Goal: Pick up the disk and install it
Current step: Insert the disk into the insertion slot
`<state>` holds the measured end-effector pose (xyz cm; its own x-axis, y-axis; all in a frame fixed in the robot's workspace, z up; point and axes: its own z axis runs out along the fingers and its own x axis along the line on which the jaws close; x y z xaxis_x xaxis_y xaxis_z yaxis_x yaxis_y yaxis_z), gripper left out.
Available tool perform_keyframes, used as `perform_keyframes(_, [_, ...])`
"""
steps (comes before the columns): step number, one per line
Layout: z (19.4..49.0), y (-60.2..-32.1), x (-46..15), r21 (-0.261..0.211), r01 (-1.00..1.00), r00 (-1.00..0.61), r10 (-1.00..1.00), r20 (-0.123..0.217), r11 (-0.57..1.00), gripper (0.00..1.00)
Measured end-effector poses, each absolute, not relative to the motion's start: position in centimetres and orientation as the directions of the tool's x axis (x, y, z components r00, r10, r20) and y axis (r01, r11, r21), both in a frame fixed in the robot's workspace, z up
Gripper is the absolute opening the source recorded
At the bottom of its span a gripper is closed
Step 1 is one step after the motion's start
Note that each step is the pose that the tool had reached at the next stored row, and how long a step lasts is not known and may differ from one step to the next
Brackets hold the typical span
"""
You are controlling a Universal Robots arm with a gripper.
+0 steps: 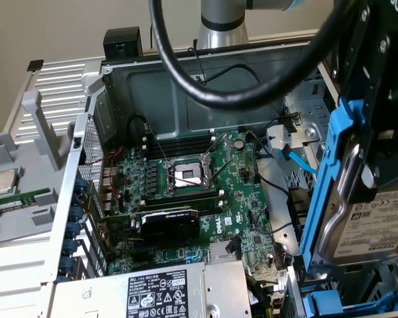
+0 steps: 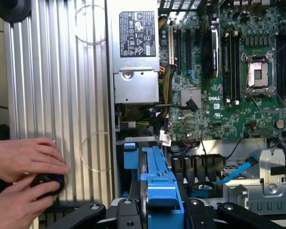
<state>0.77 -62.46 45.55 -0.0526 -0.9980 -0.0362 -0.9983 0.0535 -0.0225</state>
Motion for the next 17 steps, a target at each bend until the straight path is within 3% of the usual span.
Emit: perform_keyframes(17, [44.4, -62.7, 0.8, -0.014, -0.998, -0.062, -0.997, -0.046, 0.062, 0.37])
